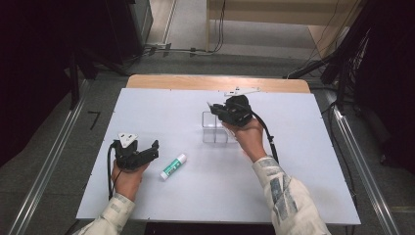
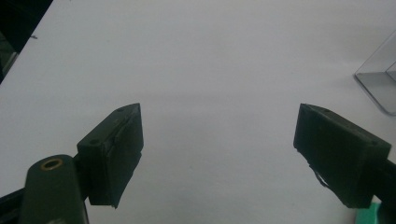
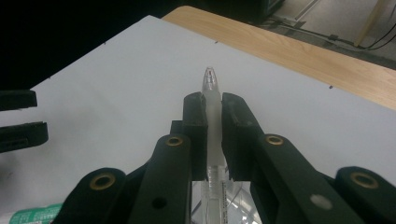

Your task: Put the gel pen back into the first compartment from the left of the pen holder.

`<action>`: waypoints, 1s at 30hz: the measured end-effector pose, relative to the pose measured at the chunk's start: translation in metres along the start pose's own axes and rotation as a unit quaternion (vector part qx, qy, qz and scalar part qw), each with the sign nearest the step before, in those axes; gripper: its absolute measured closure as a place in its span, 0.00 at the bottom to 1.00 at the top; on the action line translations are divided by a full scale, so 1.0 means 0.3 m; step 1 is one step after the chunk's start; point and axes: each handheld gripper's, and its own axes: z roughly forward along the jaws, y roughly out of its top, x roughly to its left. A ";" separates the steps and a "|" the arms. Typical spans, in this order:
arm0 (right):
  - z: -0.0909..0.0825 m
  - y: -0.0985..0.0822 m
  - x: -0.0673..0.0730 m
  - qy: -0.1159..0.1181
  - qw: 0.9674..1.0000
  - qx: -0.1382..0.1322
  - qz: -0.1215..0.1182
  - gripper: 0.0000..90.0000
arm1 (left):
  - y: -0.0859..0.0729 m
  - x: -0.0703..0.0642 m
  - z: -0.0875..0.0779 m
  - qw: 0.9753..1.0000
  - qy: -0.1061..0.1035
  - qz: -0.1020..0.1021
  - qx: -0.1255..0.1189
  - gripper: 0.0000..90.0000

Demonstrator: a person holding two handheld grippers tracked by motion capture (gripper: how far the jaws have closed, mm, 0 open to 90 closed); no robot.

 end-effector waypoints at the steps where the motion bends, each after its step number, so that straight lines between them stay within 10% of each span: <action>1: 0.001 0.005 0.001 0.000 1.000 -0.001 0.002 0.88 | 0.000 0.000 0.000 1.000 0.000 0.000 0.000 0.18; 30: 0.072 0.083 -0.013 0.007 1.000 -0.001 0.021 0.87 | 0.001 -0.003 0.003 1.000 -0.006 0.001 0.001 0.18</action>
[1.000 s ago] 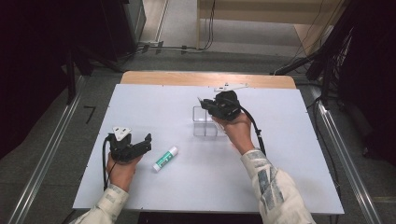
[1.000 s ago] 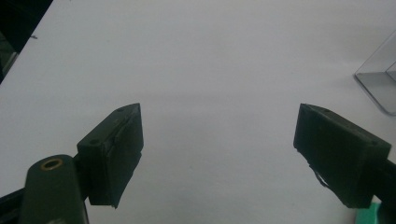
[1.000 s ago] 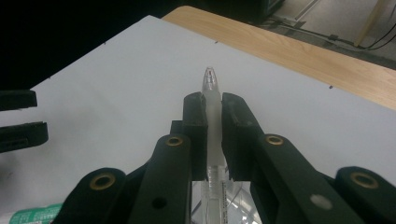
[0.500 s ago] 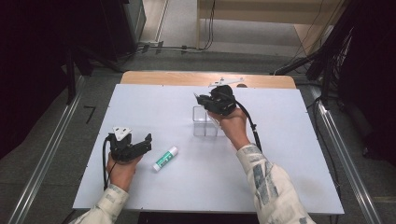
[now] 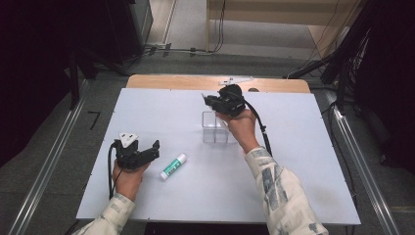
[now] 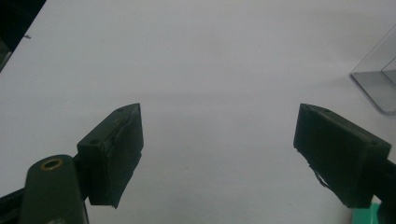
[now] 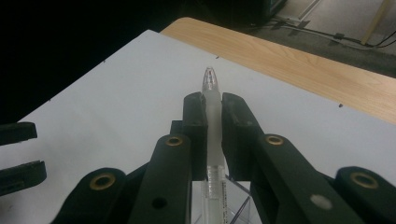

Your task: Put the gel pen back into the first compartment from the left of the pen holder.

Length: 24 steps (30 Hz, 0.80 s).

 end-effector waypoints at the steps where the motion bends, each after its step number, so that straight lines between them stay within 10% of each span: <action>1: 0.002 0.002 -0.001 0.000 1.000 -0.001 0.000 0.87 | 0.000 0.000 0.000 1.000 0.000 0.000 0.000 0.18; 24: 0.081 0.041 0.000 -0.002 1.000 -0.001 0.022 0.88 | 0.001 0.005 0.000 1.000 -0.002 -0.001 0.000 0.18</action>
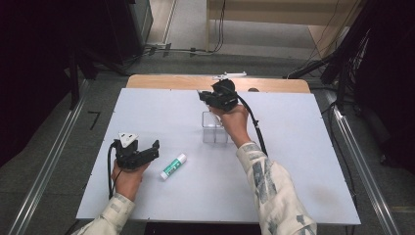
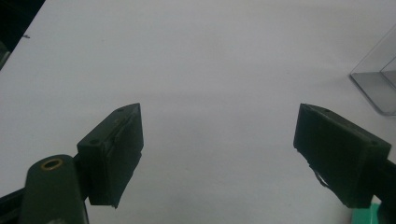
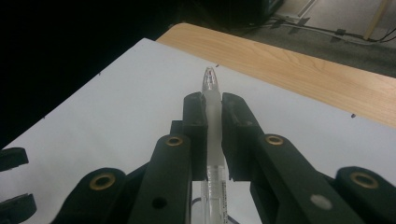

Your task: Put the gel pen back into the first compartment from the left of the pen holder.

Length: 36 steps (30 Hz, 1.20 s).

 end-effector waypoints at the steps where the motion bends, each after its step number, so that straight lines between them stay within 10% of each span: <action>1: 0.004 0.001 0.000 0.000 1.000 -0.001 0.001 0.88 | 0.000 0.000 0.001 1.000 0.000 0.000 -0.001 0.18; 36: 0.065 0.024 0.013 0.007 1.000 -0.009 0.021 0.87 | 0.001 0.002 0.001 1.000 -0.003 -0.001 -0.003 0.18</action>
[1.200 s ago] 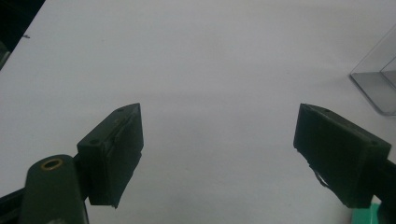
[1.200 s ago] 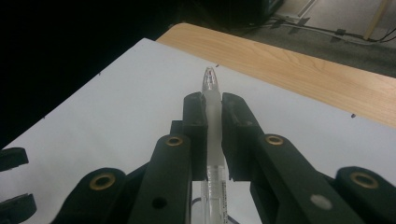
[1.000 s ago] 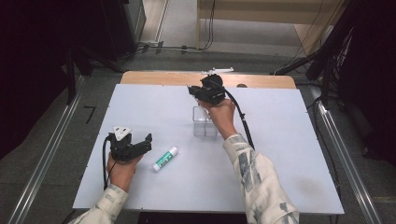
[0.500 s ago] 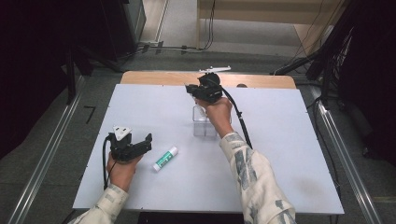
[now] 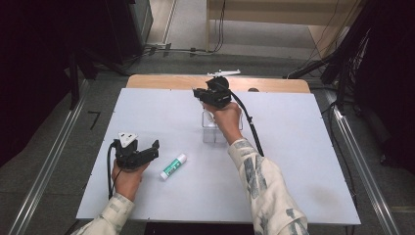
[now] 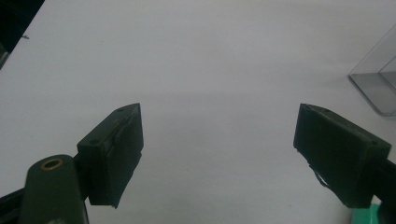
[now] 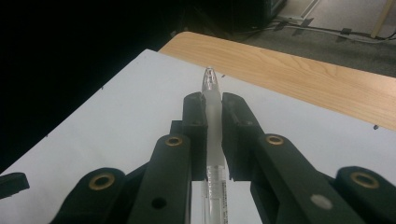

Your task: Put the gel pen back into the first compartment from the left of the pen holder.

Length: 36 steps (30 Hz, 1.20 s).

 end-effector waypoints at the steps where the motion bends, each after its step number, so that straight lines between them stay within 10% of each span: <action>1: 0.002 -0.001 0.001 0.001 1.000 0.000 0.000 0.87 | 0.000 0.000 0.000 1.000 0.000 0.000 0.000 0.18; 36: -0.103 -0.105 -0.009 0.013 1.000 0.006 -0.019 0.86 | -0.003 -0.002 0.004 1.000 0.005 0.001 0.005 0.18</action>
